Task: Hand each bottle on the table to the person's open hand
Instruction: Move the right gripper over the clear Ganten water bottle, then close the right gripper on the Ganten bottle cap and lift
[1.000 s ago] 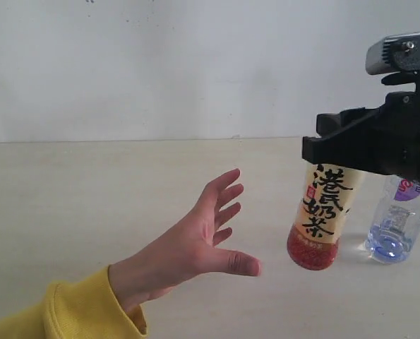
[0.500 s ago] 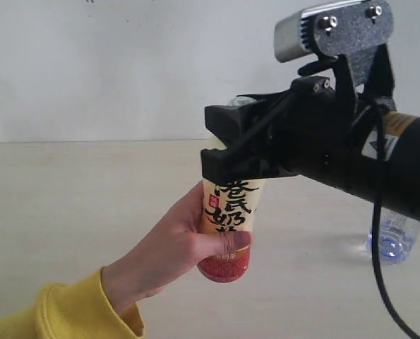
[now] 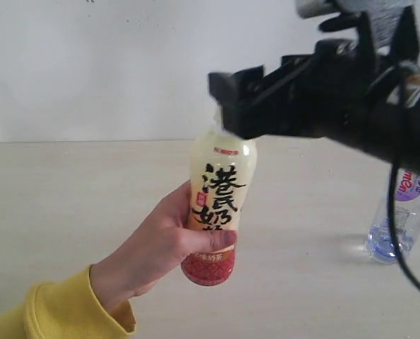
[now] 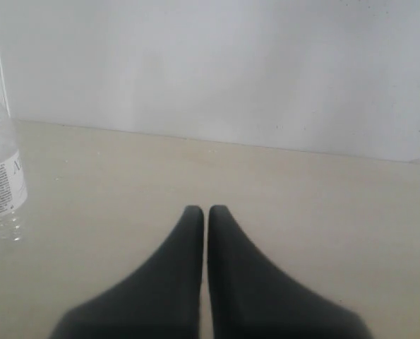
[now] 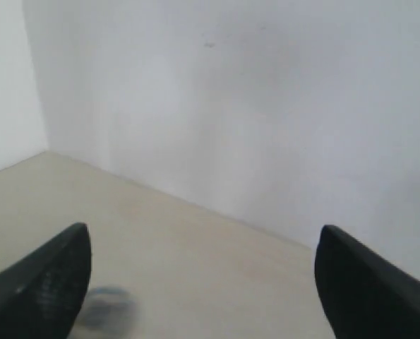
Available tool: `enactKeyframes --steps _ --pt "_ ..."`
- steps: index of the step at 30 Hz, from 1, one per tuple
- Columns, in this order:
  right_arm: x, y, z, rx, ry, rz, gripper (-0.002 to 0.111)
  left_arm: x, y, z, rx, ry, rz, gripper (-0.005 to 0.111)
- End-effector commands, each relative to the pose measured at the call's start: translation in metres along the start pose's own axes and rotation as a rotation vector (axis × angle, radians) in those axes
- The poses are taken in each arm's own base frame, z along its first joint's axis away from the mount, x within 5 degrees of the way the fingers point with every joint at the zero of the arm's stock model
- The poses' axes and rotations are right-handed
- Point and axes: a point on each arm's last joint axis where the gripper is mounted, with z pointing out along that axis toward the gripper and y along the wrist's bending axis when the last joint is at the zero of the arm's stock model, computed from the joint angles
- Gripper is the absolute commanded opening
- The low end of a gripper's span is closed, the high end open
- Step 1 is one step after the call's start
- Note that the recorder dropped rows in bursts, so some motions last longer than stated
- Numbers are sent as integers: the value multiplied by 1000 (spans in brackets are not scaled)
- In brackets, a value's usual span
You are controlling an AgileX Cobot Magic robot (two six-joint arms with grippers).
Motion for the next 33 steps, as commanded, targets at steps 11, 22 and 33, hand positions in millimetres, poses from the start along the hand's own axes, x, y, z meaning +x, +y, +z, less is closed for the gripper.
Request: enactKeyframes --steps 11,22,33 --pt "-26 -125 -67 499 57 2 81 -1 0 0 -3 -7 3 4" --pt "29 -161 -37 596 256 91 81 -1 0 0 -3 -7 3 4" --pt "42 -170 -28 633 283 86 81 -1 0 0 -3 -7 3 4"
